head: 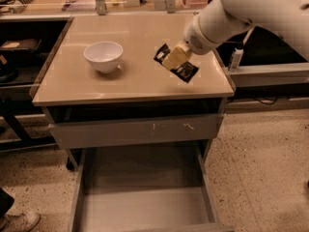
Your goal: Pick rxbar chocolate from middle drawer and place on counter
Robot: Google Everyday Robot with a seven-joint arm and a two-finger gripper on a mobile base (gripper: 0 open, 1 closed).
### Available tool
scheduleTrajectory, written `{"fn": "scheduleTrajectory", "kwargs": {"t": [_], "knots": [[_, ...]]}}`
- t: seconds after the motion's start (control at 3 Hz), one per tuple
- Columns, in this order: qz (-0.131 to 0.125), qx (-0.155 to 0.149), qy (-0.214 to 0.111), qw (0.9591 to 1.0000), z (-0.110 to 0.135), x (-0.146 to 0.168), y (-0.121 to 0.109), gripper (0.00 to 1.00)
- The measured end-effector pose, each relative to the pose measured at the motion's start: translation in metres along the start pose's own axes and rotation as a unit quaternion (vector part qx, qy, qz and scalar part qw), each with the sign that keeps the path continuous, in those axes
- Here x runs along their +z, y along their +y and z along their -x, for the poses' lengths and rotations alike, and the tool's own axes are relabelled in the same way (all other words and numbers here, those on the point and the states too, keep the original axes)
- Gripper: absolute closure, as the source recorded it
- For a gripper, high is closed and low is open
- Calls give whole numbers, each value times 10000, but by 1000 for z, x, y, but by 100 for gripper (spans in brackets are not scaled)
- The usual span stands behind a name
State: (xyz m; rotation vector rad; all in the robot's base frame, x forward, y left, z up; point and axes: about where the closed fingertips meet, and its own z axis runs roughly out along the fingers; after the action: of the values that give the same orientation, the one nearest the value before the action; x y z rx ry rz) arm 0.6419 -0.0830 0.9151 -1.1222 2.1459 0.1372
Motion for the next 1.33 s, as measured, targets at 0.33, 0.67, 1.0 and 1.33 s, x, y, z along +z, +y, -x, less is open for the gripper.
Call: {"fn": "scheduleTrajectory", "kwargs": {"t": [0.33, 0.67, 1.0, 1.33], "knots": [[93, 1, -2, 10000, 21, 34, -25, 100], [248, -68, 74, 9996, 36, 81, -37, 100], [378, -61, 256, 9989, 32, 125, -42, 100], [396, -52, 262, 9989, 32, 129, -42, 81]]}}
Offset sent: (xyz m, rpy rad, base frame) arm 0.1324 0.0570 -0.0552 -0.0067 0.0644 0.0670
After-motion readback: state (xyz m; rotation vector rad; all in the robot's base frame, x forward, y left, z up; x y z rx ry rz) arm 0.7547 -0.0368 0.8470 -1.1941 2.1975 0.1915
